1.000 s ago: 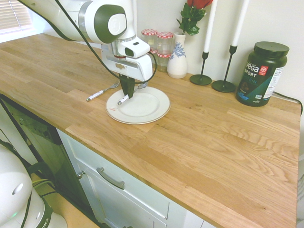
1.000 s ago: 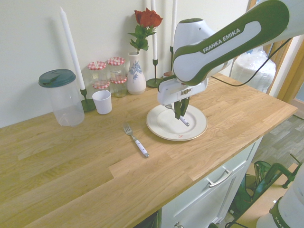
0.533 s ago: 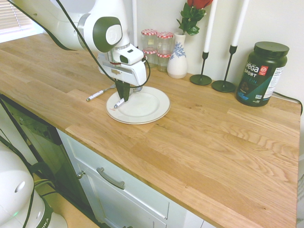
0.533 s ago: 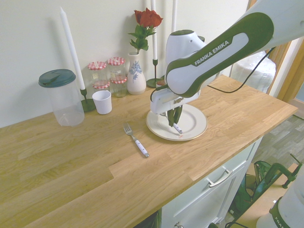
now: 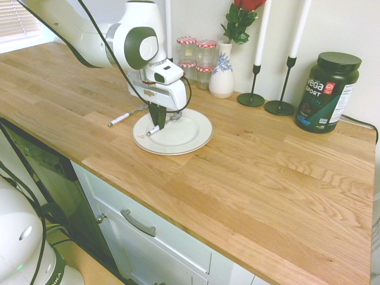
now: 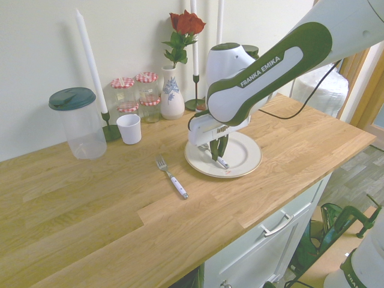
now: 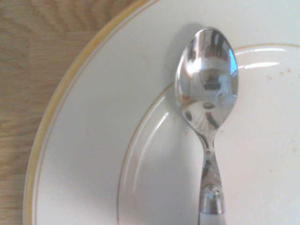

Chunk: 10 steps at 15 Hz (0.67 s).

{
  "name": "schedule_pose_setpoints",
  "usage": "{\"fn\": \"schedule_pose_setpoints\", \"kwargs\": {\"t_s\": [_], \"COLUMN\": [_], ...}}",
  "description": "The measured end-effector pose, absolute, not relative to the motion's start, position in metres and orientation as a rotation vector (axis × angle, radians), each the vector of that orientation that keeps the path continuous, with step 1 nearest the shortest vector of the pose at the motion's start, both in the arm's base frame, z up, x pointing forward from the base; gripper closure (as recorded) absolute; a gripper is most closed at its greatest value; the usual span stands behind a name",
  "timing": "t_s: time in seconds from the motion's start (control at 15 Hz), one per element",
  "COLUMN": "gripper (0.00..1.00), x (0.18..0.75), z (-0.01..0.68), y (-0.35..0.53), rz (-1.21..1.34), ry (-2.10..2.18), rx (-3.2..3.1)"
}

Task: Put the spoon into the plate

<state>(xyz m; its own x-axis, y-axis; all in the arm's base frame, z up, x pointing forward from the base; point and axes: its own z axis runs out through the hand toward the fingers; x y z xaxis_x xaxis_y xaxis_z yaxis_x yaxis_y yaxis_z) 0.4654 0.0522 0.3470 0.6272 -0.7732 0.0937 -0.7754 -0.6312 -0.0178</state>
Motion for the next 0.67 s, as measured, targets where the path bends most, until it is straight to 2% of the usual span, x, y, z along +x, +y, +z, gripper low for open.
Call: {"fn": "schedule_pose_setpoints", "kwargs": {"t_s": [0.53, 0.67], "gripper": [0.0, 0.0], "x": [0.48, 0.479], "z": [0.385, 0.415], "y": [0.047, 0.035], "rz": [0.148, 0.155], "ry": [-1.327, -1.33], "rx": [2.808, 2.801]}}
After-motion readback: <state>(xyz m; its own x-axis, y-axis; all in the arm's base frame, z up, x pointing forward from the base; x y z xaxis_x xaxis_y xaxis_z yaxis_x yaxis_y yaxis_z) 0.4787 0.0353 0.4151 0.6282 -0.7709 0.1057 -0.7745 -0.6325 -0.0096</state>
